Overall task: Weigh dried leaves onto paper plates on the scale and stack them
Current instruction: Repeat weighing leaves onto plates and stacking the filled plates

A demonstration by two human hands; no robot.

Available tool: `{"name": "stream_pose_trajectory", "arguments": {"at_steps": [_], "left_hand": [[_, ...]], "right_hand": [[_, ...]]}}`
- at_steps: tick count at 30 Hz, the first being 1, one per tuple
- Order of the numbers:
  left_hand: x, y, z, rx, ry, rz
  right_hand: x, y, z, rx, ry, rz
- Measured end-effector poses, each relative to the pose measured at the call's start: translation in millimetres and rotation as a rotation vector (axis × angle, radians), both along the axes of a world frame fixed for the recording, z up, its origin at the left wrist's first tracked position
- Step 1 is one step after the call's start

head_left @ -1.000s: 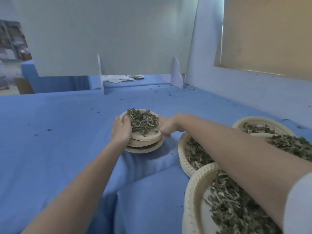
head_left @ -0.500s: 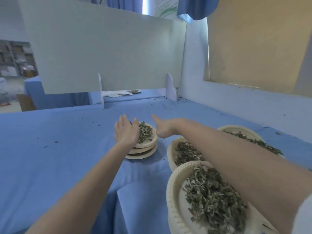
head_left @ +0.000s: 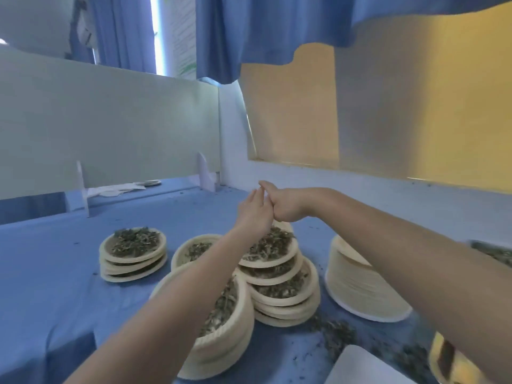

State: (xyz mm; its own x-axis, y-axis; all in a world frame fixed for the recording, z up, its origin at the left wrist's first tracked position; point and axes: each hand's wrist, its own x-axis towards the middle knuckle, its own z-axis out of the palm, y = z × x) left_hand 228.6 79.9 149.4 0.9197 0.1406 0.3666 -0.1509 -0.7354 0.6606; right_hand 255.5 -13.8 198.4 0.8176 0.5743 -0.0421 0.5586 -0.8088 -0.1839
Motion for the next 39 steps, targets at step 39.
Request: {"name": "stream_pose_trajectory", "arguments": {"at_steps": [39], "left_hand": [[-33, -127, -20, 0.026, 0.109, -0.089]], "right_hand": [[-76, -232, -74, 0.478, -0.137, -0.57]]}}
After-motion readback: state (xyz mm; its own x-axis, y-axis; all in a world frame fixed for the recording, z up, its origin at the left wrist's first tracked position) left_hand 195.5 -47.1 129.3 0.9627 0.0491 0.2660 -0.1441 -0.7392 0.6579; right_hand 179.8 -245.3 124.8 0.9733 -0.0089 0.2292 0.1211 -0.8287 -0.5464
